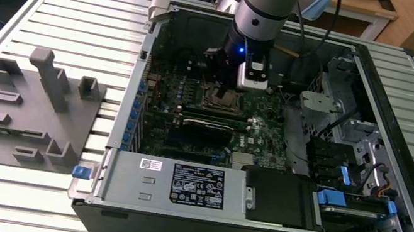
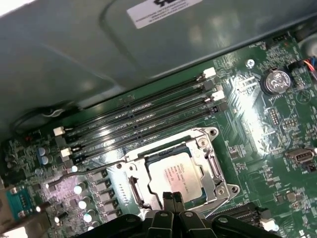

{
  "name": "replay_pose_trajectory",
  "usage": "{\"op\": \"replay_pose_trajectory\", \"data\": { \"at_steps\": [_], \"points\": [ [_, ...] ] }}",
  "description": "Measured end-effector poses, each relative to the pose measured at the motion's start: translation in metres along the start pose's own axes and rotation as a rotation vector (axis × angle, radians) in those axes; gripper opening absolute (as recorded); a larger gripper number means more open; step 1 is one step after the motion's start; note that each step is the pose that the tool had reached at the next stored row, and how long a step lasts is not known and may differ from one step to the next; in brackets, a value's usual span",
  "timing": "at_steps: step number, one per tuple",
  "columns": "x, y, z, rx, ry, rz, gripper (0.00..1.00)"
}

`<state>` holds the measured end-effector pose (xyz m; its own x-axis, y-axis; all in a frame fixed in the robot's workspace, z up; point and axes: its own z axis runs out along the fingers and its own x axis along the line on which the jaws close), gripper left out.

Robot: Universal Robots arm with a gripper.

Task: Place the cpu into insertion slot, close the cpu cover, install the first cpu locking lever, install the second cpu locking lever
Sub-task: 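Close the cpu cover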

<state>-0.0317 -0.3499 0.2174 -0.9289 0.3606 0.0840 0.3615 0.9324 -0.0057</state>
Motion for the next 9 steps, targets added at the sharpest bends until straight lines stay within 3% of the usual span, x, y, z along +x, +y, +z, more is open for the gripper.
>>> {"op": "replay_pose_trajectory", "data": {
  "at_steps": [7, 9],
  "points": [
    [0.0004, -0.0002, 0.0, -0.0003, -0.0009, -0.002, 0.11],
    [0.0009, -0.0004, -0.0001, -0.0081, -0.0006, -0.003, 0.11]
  ]
}}
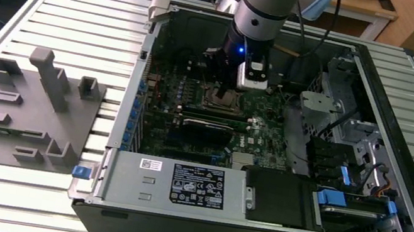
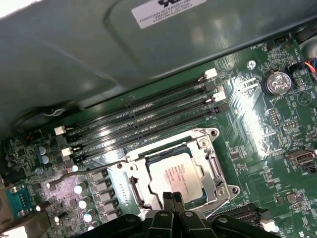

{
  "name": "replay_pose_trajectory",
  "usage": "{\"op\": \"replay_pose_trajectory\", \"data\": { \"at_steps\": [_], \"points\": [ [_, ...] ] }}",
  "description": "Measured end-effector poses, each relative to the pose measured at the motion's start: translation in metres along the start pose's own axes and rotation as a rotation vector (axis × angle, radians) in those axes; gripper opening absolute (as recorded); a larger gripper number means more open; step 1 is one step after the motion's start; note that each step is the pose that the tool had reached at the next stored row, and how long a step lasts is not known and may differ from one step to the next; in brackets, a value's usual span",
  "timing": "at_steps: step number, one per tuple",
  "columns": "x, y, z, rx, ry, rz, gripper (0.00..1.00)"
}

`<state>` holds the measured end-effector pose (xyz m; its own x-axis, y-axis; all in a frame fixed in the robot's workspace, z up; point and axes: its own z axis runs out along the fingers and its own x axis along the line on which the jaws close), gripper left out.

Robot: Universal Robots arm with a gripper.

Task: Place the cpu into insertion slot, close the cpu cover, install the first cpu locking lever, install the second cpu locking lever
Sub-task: 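Close the cpu cover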

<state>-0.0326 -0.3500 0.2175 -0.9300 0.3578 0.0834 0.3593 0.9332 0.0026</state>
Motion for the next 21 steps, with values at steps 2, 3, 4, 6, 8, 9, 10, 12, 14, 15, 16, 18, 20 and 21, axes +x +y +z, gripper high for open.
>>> {"op": "replay_pose_trajectory", "data": {
  "at_steps": [2, 3, 4, 6, 8, 9, 10, 12, 14, 15, 16, 18, 20, 21],
  "points": [
    [0.0006, -0.0002, 0.0002, -0.0202, 0.0034, -0.002, 0.11],
    [0.001, -0.0003, 0.0002, -0.0289, 0.0049, -0.003, 0.11],
    [0.0012, -0.0004, 0.0002, -0.0338, 0.0054, -0.003, 0.11],
    [0.0012, -0.0004, 0.0002, -0.0358, 0.0058, -0.003, 0.11],
    [0.0012, -0.0004, 0.0002, -0.0427, 0.0042, -0.011, 0.11],
    [0.0012, -0.0004, 0.0002, -0.0454, 0.0034, -0.021, 0.11],
    [0.0011, -0.0004, 0.0003, -0.0482, 0.0026, -0.031, 0.11],
    [0.0012, -0.0004, 0.0004, -0.0543, 0.0006, -0.051, 0.11],
    [0.0012, -0.0004, 0.0004, -0.0602, -0.0011, -0.071, 0.11],
    [0.0012, -0.0004, 0.0005, -0.0631, -0.0019, -0.083, 0.11],
    [0.0012, -0.0004, 0.0005, -0.0656, -0.0029, -0.093, 0.11],
    [0.0012, -0.0004, 0.0008, -0.0701, -0.008, -0.113, 0.11],
    [0.0011, -0.0004, 0.0012, -0.074, -0.0163, -0.132, 0.11],
    [0.0011, -0.0004, 0.0014, -0.0756, -0.0201, -0.142, 0.11]
  ]
}}
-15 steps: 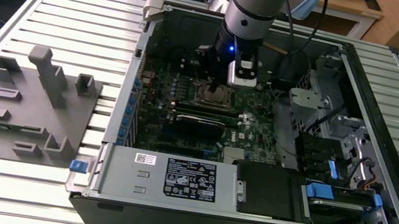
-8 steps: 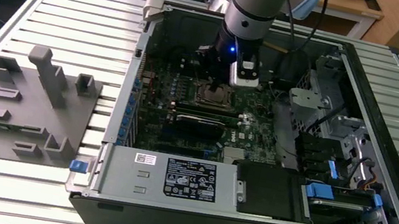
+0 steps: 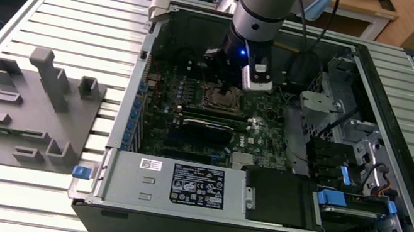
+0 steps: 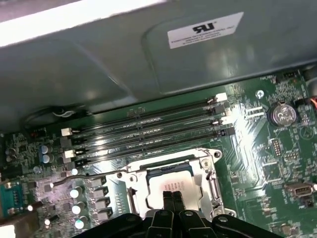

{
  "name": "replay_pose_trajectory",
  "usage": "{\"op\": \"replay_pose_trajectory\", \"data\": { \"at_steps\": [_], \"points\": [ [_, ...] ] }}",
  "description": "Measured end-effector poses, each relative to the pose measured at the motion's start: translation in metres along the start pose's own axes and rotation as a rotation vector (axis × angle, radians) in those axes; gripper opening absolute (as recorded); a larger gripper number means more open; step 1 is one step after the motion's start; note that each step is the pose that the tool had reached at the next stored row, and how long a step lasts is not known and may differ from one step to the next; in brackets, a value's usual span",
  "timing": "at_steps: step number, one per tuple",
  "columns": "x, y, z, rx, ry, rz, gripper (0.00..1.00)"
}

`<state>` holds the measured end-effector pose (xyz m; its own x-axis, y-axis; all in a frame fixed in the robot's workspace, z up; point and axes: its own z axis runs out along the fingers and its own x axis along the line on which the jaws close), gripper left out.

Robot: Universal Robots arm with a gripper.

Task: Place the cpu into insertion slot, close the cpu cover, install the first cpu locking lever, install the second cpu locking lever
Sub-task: 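Close the cpu cover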

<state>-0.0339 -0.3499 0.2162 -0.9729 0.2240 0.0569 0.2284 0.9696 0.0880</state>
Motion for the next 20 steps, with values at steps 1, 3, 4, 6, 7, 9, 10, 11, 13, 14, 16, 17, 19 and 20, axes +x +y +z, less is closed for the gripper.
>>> {"op": "replay_pose_trajectory", "data": {
  "at_steps": [1, 3, 4, 6, 7, 9, 10, 11, 13, 14, 16, 17, 19, 20],
  "points": [
    [0.0, 0.0, 0.0003, -0.0013, -0.0039, -0.011, 0.11],
    [0.0, -0.0001, 0.0008, -0.0025, -0.0111, -0.031, 0.11],
    [-0.0001, -0.0002, 0.0011, -0.0031, -0.0151, -0.041, 0.11],
    [-0.0001, -0.0002, 0.0017, -0.0045, -0.0235, -0.061, 0.11],
    [-0.0001, -0.0002, 0.0021, -0.0051, -0.0279, -0.073, 0.11],
    [-0.0002, -0.0003, 0.0028, -0.0063, -0.0362, -0.096, 0.11],
    [-0.0002, -0.0003, 0.0031, -0.0067, -0.0397, -0.109, 0.11],
    [-0.0002, -0.0003, 0.0034, -0.0071, -0.0432, -0.122, 0.11],
    [-0.0003, -0.0004, 0.0039, -0.0076, -0.0468, -0.142, 0.11],
    [-0.0003, -0.0003, 0.0041, -0.0059, -0.0469, -0.145, 0.11],
    [-0.0001, -0.0004, 0.004, 0.0101, -0.0494, -0.145, 0.11],
    [0.0, -0.0005, 0.004, 0.0187, -0.0506, -0.145, 0.11],
    [0.0, -0.0005, 0.0041, 0.0314, -0.0527, -0.145, 0.11],
    [0.0001, -0.0006, 0.0041, 0.0323, -0.0528, -0.145, 0.11]
  ]
}}
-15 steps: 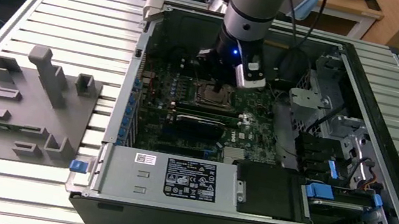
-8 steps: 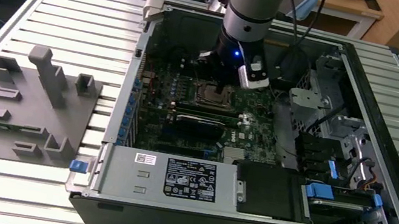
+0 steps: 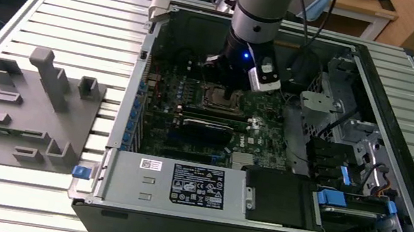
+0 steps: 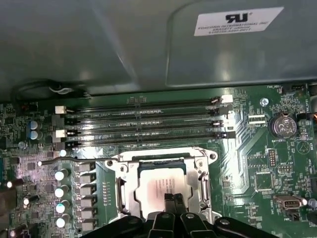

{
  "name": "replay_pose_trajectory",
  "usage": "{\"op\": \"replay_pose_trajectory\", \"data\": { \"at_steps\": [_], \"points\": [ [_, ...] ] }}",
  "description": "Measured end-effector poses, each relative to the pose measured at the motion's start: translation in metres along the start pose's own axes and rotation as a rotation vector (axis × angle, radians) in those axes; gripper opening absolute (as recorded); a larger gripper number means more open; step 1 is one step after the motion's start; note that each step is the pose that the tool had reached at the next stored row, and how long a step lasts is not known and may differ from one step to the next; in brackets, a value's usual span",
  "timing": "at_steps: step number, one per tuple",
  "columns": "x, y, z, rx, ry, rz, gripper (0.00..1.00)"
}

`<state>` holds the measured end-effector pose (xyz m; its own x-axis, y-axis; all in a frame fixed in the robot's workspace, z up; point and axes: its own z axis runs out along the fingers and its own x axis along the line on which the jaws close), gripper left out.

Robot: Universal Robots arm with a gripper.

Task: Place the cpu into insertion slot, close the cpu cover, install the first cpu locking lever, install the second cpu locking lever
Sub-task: 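Close the cpu cover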

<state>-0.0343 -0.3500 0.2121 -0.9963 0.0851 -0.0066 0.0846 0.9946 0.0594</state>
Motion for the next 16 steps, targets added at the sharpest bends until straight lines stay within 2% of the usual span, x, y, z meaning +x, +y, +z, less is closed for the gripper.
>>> {"op": "replay_pose_trajectory", "data": {
  "at_steps": [4, 12, 16],
  "points": [
    [0.007, -0.0006, 0.0008, 0.0, -0.0012, 0.0, 0.11],
    [0.0225, -0.0019, 0.0014, -0.0008, -0.0102, -0.004, 0.11],
    [0.0241, -0.0021, 0.0017, -0.0014, -0.0153, -0.019, 0.11]
  ]
}}
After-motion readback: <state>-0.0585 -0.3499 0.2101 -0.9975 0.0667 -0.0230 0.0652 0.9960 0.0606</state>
